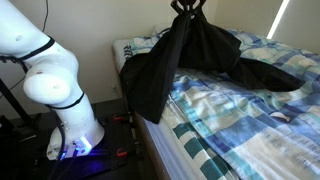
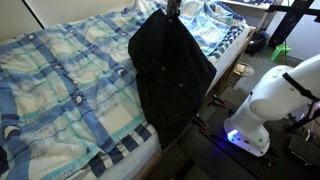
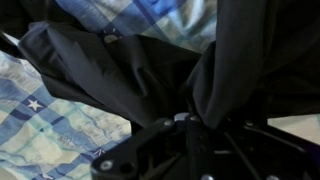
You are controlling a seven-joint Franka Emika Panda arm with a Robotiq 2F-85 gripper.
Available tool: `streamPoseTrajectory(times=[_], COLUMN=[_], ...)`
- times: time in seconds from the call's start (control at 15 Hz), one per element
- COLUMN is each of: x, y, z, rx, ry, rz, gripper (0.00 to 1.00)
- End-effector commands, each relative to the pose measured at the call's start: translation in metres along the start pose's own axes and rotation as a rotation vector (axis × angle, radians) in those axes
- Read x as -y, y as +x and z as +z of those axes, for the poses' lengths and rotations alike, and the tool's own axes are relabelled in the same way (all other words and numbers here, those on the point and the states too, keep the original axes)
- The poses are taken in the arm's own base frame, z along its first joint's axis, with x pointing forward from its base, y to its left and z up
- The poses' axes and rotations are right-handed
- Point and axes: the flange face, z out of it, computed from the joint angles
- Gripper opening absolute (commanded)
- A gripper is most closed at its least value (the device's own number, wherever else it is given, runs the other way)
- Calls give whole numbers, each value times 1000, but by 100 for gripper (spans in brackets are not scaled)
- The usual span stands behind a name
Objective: Pick up the black dress then place it back down on the bed
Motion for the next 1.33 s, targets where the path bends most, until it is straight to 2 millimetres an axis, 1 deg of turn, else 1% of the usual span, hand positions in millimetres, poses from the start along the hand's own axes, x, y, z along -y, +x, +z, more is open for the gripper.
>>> streamPoseTrajectory(times=[0.0, 0.13, 0.27, 0.33, 0.4, 0.8, 0.87, 1.0, 1.07, 1.13, 1.2, 1.27], x=[24, 31, 32, 29, 30, 28, 28, 22, 21, 17, 15, 18], y=[-11, -13, -12, -11, -11, -11, -11, 1, 13, 23, 35, 45], z=[-33, -41, -47, -36, -37, -31, -31, -31, -33, -39, -50, -64], rx=[43, 57, 22, 40, 38, 41, 41, 24, 1, -24, -42, -61], ry=[18, 29, 4, 36, 35, 47, 47, 25, 7, -11, -42, -76], rz=[-14, -27, -18, -31, -32, -33, -32, -47, -44, -46, -51, -64], gripper=[1, 1, 1, 1, 6, 6, 1, 1, 1, 1, 1, 1])
